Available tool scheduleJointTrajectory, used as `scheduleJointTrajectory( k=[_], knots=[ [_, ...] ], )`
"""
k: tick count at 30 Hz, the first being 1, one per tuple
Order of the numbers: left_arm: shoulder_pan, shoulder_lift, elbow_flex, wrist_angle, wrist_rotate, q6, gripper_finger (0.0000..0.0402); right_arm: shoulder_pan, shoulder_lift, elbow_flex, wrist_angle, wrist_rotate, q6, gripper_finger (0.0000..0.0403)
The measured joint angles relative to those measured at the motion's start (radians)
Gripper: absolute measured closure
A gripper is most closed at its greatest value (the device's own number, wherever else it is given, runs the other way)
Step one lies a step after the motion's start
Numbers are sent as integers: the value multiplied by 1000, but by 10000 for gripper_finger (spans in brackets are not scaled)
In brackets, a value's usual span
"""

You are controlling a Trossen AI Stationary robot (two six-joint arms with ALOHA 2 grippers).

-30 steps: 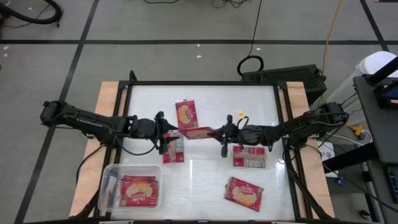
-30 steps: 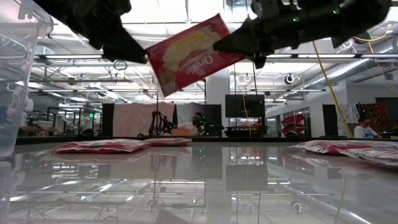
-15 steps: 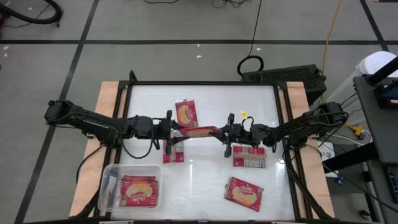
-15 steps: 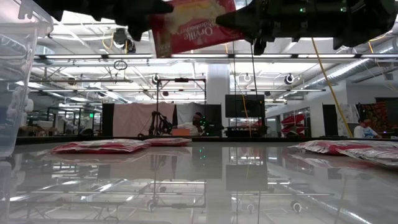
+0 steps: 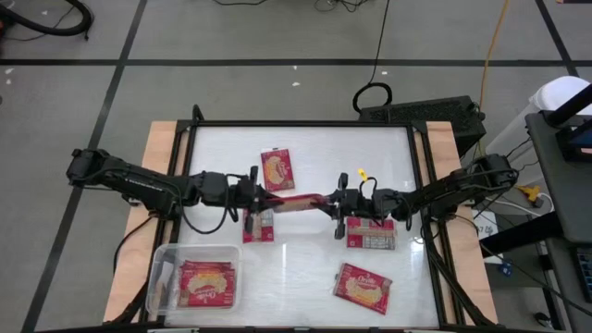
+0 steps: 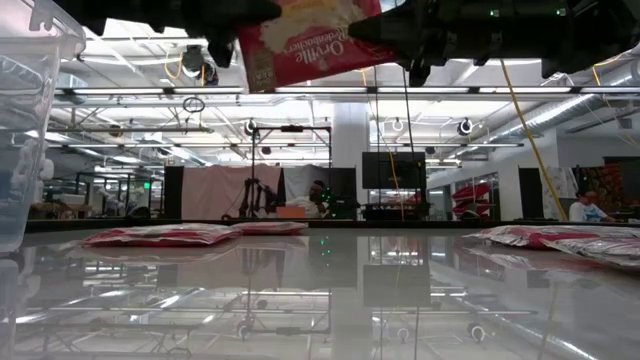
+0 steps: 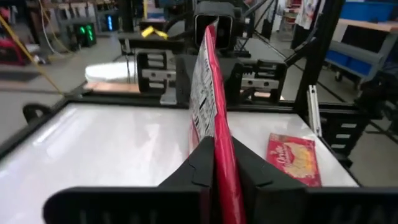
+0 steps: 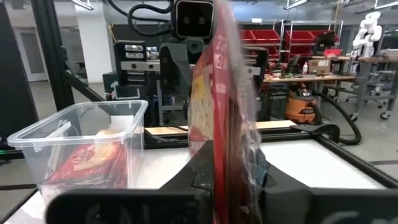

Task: Sort popcorn bags into baskets
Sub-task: Put the popcorn bag into the transparent bin

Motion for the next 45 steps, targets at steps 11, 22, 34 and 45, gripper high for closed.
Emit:
scheduleJointTrajectory(
  k=[11, 22, 34, 45],
  knots=[
    [-111, -183, -1, -246, -7, -126, 384, 32, -1, 1, -43, 8, 59, 273],
    [-335, -476, -1, -599, -26, -380, 384, 106, 0, 0, -102, 15, 157, 234],
    [-680, -519, -1, -708, -144, -710, 376, 232, 0, 0, -169, 98, 180, 234],
    [-1053, -500, -1, -716, -516, -918, 380, 300, 0, 1, -165, 143, 135, 234]
  ],
)
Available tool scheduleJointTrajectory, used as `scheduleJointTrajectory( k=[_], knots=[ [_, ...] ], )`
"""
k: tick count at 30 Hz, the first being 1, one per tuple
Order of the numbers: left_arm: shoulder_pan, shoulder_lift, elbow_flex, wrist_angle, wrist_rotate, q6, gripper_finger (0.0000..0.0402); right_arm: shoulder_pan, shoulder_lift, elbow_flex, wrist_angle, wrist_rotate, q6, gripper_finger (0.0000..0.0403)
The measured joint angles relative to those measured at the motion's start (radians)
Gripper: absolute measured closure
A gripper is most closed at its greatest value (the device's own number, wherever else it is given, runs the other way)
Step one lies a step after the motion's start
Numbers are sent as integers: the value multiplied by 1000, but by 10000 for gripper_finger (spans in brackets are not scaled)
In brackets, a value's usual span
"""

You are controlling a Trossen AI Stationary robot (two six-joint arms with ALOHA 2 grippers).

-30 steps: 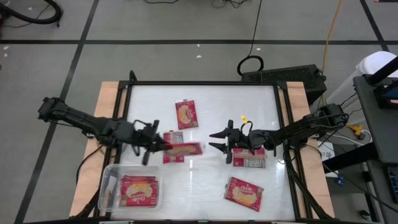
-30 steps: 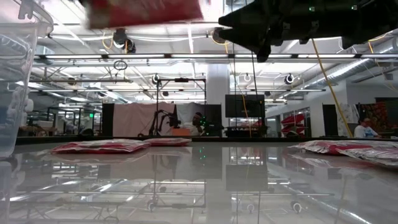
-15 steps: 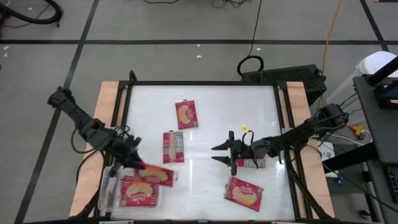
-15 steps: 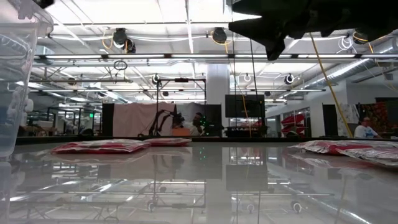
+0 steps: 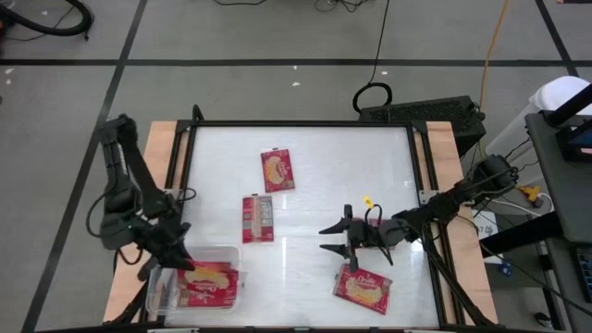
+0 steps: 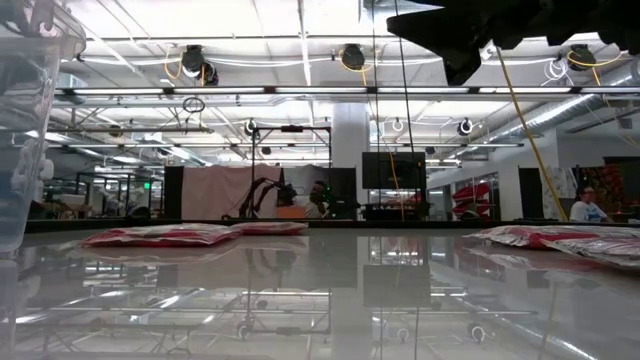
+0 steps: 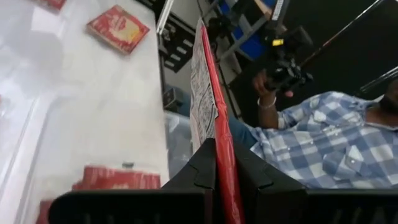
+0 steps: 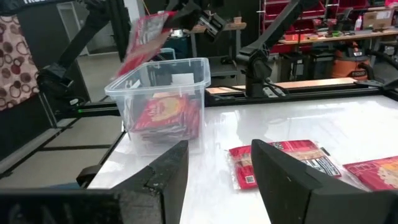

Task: Sort popcorn bags into baskets
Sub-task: Put the popcorn bag into the transparent bin

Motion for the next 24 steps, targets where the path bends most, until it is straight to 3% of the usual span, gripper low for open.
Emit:
scheduleJointTrajectory(
  k=[5, 11, 19, 24],
  knots=[
    [-133, 23, 0, -101, -120, -120, 380, 0, 0, 0, -2, 0, -2, 234],
    [-214, 67, 0, -222, -215, -290, 380, 0, 0, 0, -8, -1, -1, 234],
    [-235, 158, 0, -246, -211, -424, 365, 1, 0, 0, -15, -1, -4, 234],
    [-235, 201, 1, -247, -210, -433, 359, 0, 0, 0, -16, -1, -4, 234]
  ],
)
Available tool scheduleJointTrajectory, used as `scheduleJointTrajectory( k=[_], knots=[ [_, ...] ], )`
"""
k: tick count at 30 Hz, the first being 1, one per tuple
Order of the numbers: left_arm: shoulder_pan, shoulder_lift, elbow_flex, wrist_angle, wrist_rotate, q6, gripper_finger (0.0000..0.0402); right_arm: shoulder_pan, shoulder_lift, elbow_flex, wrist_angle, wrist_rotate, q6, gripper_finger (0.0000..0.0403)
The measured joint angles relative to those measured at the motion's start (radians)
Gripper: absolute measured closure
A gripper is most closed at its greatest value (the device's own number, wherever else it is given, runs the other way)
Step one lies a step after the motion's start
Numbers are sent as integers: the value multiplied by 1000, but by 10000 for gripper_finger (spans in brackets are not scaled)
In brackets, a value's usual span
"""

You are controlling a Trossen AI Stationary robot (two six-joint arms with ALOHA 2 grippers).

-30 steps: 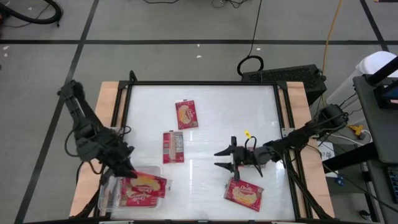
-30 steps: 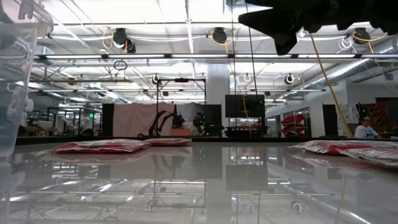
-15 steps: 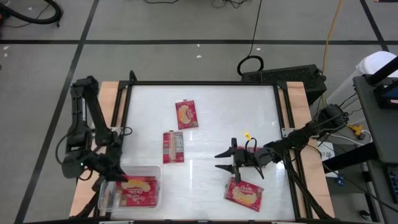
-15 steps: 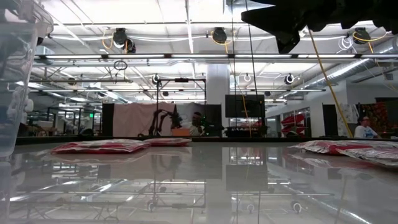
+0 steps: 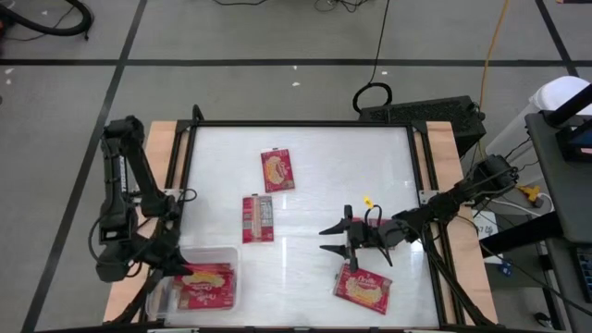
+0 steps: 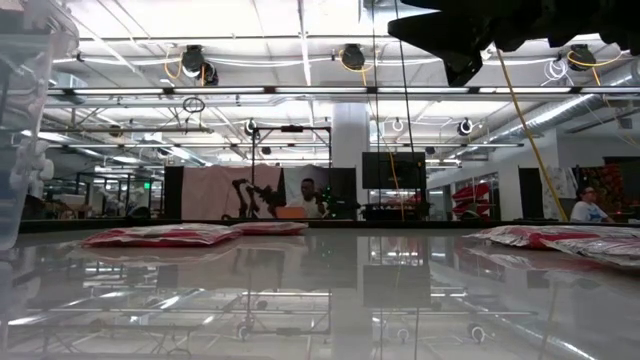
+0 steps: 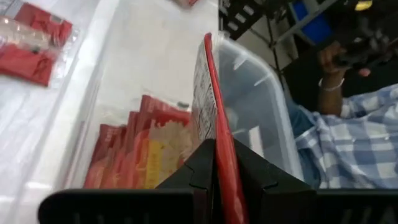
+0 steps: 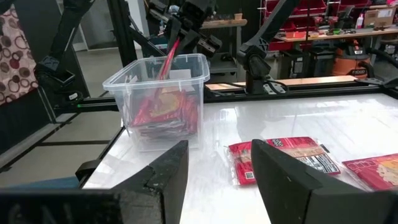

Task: Sort popcorn bags into baskets
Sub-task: Put the popcorn bag into the transparent bin

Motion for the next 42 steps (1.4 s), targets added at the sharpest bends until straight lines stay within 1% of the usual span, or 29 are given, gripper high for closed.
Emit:
scheduleJointTrajectory(
  k=[5, 18, 25, 29, 34, 37, 42],
  knots=[
    [0, 20, 0, 0, 67, -11, 357, 0, 0, 0, 0, 0, -1, 234],
    [1, 14, 0, -51, 98, -6, 355, 0, 0, 0, 0, -1, -17, 234],
    [2, -36, 0, -51, 95, 11, 355, 0, 0, 0, 0, -1, -19, 234],
    [3, -66, 0, -52, 62, 44, 354, 0, 0, 0, 1, -1, -26, 234],
    [3, -73, 0, -53, 60, 52, 353, 0, 0, 0, 0, -1, -27, 234],
    [3, -73, 0, -53, 58, 50, 334, 0, 0, 0, 0, -1, -27, 234],
    [16, -73, 0, -96, 45, 11, 266, 6, 0, 0, 0, -1, -27, 234]
  ],
)
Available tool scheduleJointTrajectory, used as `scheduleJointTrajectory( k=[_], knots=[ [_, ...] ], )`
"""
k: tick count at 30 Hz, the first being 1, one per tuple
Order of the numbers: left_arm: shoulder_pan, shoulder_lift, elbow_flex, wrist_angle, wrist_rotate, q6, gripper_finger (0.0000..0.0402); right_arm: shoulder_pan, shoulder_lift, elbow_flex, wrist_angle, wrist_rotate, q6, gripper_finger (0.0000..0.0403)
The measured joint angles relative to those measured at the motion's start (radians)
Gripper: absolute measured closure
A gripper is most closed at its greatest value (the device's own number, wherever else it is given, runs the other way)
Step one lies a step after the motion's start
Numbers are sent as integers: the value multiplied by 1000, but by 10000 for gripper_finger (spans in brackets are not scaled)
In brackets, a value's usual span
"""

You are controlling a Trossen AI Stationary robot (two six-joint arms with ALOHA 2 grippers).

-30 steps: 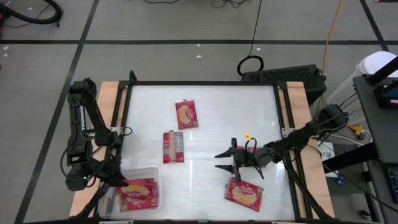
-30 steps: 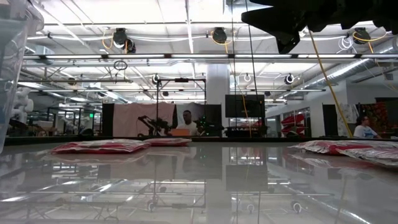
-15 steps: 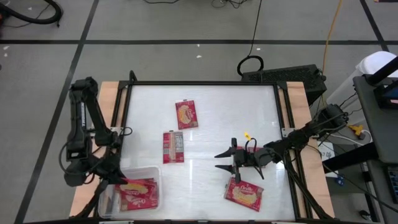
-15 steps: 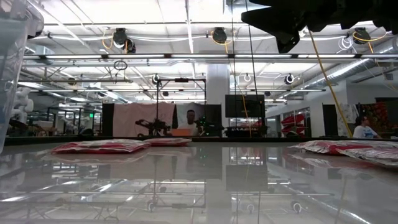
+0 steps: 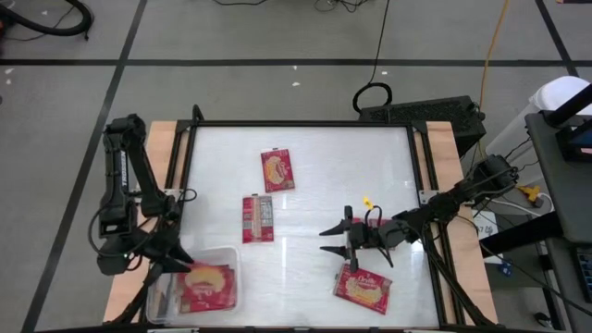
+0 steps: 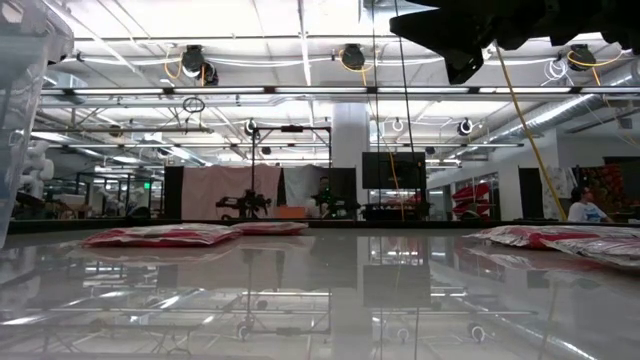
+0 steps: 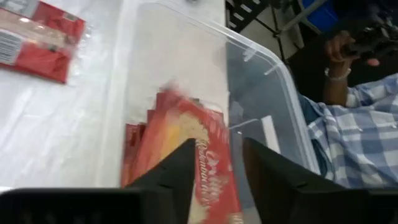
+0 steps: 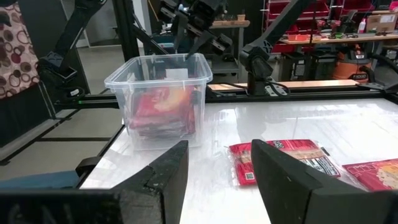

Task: Sort popcorn bags into baskets
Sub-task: Put the popcorn bag into the transparent bin

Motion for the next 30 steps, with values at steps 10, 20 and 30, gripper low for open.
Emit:
scheduleJointTrajectory(
  k=[10, 20, 30],
  knots=[
    [85, -25, 0, -3, 2, 53, 215, 0, 0, 0, 2, 0, -3, 234],
    [136, -119, 0, 223, -54, 446, 274, 0, 0, 0, 21, 54, 23, 234],
    [264, -164, 0, 259, -240, 890, 295, -116, 0, 43, -88, 109, 89, 234]
  ],
)
